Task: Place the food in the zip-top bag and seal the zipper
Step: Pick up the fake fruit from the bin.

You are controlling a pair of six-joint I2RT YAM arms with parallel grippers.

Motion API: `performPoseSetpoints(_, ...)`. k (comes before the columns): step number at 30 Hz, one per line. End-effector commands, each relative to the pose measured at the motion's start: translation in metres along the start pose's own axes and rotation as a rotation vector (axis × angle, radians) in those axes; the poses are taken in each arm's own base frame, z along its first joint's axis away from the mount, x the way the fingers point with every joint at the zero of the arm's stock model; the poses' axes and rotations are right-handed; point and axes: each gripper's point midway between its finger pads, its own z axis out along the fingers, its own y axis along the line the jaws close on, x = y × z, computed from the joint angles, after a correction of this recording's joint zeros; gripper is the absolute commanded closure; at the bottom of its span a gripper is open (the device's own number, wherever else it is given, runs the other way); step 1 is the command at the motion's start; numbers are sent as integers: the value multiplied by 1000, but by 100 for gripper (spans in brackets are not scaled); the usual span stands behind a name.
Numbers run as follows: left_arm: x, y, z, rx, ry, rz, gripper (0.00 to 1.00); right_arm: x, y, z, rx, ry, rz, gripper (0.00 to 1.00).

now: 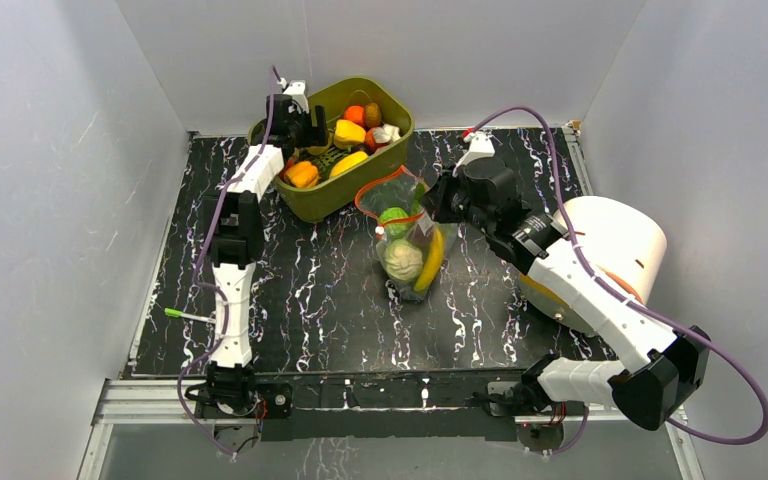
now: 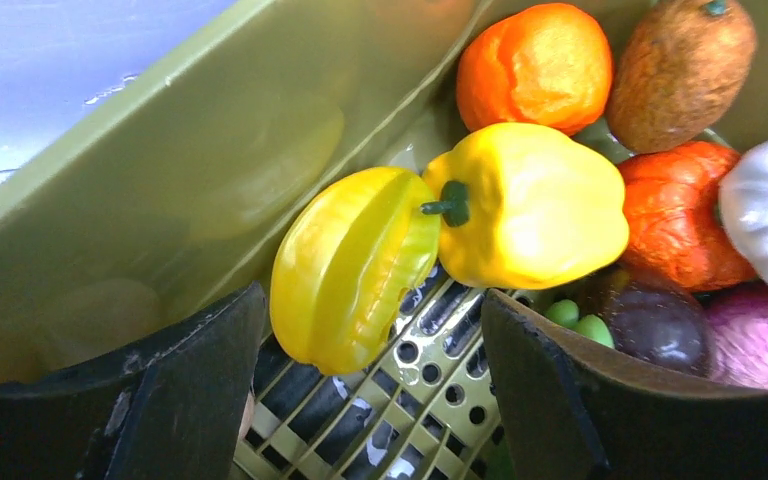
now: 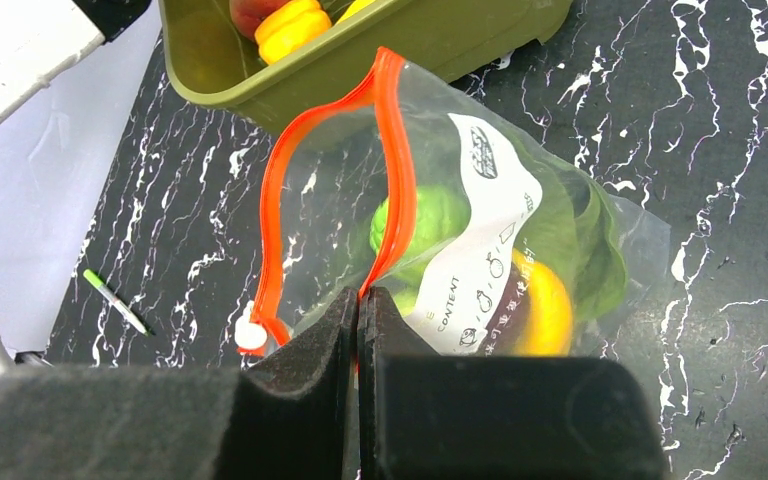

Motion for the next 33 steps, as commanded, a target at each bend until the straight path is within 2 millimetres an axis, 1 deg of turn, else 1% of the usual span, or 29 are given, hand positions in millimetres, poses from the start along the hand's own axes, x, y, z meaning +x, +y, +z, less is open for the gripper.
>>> performPoseSetpoints(1, 1, 5, 9, -7, 11, 19, 22, -46, 23, -9, -68, -124, -8, 100)
performPoseSetpoints(4, 9, 2, 17, 21, 15, 21, 23, -47, 21, -11, -62, -134, -9, 100)
performPoseSetpoints(7, 13, -1, 22, 45, 7, 24, 23, -43, 19, -10, -56, -128, -8, 100)
performPoseSetpoints(9, 15, -1, 25, 53, 1, 27, 27, -41, 19, -10, -57, -122, -9, 100)
performPoseSetpoints(11, 17, -2, 26, 58, -1, 24, 34, -41, 18, -10, -55, -122, -5, 100)
performPoseSetpoints(15, 13, -5, 23, 70, -23, 8, 59, -41, 16, -13, -43, -132, 5, 100)
performPoseSetpoints(16, 10, -6, 20, 71, -33, 4, 65, -41, 16, -14, -44, -133, 9, 100)
performPoseSetpoints(18, 3, -9, 12, 76, -53, 3, 69, -40, 15, -14, -44, -130, 13, 100)
performPoseSetpoints(20, -3, -12, 4, 82, -75, 4, 76, -39, 15, -14, -46, -127, 15, 100)
performPoseSetpoints(24, -19, -17, -13, 91, -114, 4, 85, -37, 15, -15, -48, -128, 16, 100)
performPoseSetpoints(28, -25, -23, -28, 108, -117, -6, 87, -34, 12, -16, -46, -137, 16, 100)
performPoseSetpoints(31, -24, -26, -34, 112, -108, -15, 87, -33, 12, -20, -57, -149, 25, 100)
performPoseSetpoints(33, -28, -26, -37, 110, -102, -14, 87, -34, 12, -23, -63, -157, 27, 100)
